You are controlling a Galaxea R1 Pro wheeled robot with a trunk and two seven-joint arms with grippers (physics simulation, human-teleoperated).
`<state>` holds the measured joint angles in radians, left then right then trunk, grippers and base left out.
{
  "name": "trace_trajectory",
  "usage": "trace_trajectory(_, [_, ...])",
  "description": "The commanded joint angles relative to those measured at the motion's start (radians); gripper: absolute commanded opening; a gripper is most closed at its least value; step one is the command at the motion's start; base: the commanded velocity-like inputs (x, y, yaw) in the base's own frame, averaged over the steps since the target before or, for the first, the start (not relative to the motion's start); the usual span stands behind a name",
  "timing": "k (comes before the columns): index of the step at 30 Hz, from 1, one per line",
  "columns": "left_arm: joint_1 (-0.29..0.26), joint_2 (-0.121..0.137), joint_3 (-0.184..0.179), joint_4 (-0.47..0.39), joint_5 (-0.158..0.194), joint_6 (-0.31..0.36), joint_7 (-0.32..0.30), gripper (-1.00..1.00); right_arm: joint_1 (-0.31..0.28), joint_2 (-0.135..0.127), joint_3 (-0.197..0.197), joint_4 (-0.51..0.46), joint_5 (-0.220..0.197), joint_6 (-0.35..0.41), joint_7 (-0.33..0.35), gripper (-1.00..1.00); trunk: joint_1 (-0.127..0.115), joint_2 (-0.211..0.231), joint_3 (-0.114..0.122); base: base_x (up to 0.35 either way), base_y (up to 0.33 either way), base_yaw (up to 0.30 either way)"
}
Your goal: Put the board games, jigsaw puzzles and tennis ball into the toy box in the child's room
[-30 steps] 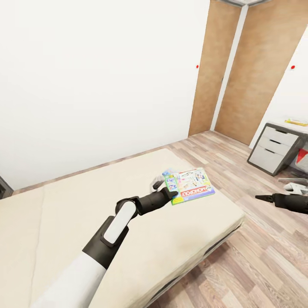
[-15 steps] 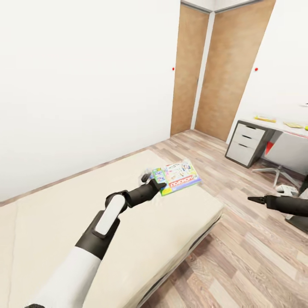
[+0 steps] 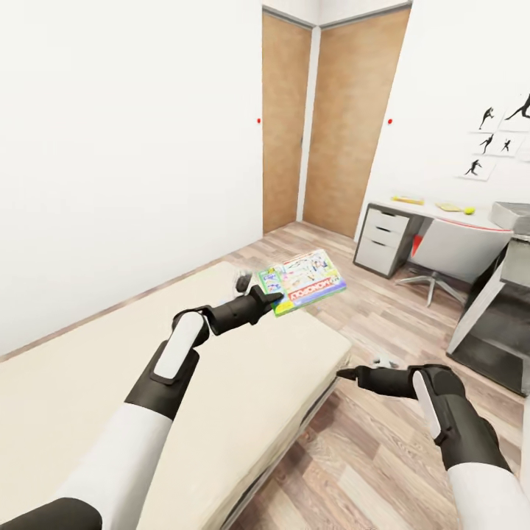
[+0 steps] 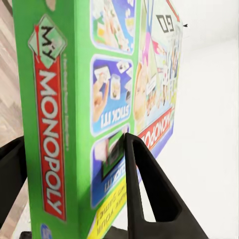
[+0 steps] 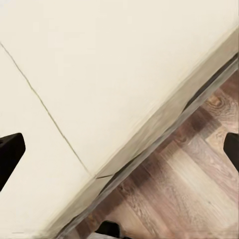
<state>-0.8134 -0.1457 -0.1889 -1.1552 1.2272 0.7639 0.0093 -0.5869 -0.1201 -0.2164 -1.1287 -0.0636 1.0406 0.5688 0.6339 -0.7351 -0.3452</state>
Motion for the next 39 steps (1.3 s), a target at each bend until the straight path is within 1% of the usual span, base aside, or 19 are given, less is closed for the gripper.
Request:
trace_trajectory(1, [0.001, -0.003, -0.002, -0.001, 0.005, 0.004, 0.003, -1.0, 0.0, 0.011, 0.007, 0.007, 0.001, 0.007, -0.009, 1.0, -0.004, 0.006, 0.002, 0.0, 0.0, -0.289])
trace_trajectory(2, [0.002, -0.007, -0.007, -0.002, 0.006, 0.005, 0.003, -1.0, 0.001, 0.018, 0.016, 0.012, 0.004, 0.007, -0.014, 1.0, -0.008, 0.013, 0.005, 0.0, 0.0, -0.289])
trace_trajectory(3, [0.004, -0.018, -0.059, -0.002, 0.021, 0.005, 0.002, -1.0, 0.008, 0.036, 0.048, 0.024, 0.011, 0.007, -0.025, 1.0, -0.011, 0.02, 0.008, 0.0, 0.0, -0.289])
trace_trajectory(4, [0.004, -0.021, -0.084, -0.003, 0.046, 0.005, 0.003, -1.0, 0.012, 0.04, 0.061, 0.027, 0.013, 0.007, -0.028, 1.0, -0.015, 0.027, 0.011, 0.0, 0.0, -0.289])
trace_trajectory(6, [0.004, -0.022, -0.101, -0.007, 0.075, 0.004, 0.006, -1.0, 0.016, 0.043, 0.074, 0.029, 0.014, 0.007, -0.029, 1.0, -0.023, 0.041, 0.018, 0.0, 0.0, -0.269])
trace_trajectory(7, [0.004, -0.022, -0.12, -0.012, 0.11, 0.004, 0.009, -1.0, 0.028, 0.048, 0.103, 0.031, 0.015, 0.007, -0.03, 1.0, -0.027, 0.048, 0.021, 0.0, 0.0, -0.111])
trace_trajectory(8, [0.004, -0.021, -0.124, -0.013, 0.119, 0.003, 0.009, -1.0, 0.036, 0.052, 0.115, 0.031, 0.014, 0.007, -0.029, 1.0, -0.031, 0.055, 0.024, 0.0, 0.0, -0.071])
trace_trajectory(14, [0.002, -0.02, -0.131, -0.013, 0.129, 0.003, 0.015, -1.0, 0.051, 0.055, 0.13, 0.032, 0.01, 0.007, -0.027, 1.0, -0.054, 0.097, 0.043, 0.0, 0.0, -0.035])
trace_trajectory(17, [0.002, -0.02, -0.132, -0.012, 0.133, 0.003, 0.04, -1.0, 0.055, 0.054, 0.134, 0.032, 0.008, -0.023, -0.026, 1.0, -0.065, 0.118, 0.052, 0.0, 0.0, -0.009])
trace_trajectory(23, [0.002, -0.02, -0.133, -0.013, 0.135, 0.003, 0.056, -1.0, 0.057, 0.055, 0.136, 0.033, 0.006, -0.042, -0.027, 1.0, -0.088, 0.16, 0.071, 0.0, 0.0, -0.003])
trace_trajectory(28, [0.002, -0.018, -0.133, -0.014, 0.135, 0.003, 0.059, -1.0, 0.056, 0.057, 0.136, 0.03, 0.006, -0.037, -0.03, 1.0, -0.107, 0.195, 0.087, 0.0, 0.0, -0.01])
trace_trajectory(33, [0.003, -0.015, -0.132, -0.014, 0.136, 0.004, 0.059, -1.0, 0.055, 0.057, 0.137, 0.027, 0.005, 0.007, -0.032, 1.0, -0.126, 0.23, 0.102, 0.0, 0.0, -0.179])
trace_trajectory(39, [0.006, -0.008, -0.123, -0.013, 0.146, 0.006, 0.053, -1.0, 0.055, 0.057, 0.136, 0.026, 0.005, 0.007, -0.032, 1.0, -0.149, 0.272, 0.121, 0.0, 0.0, -0.266])
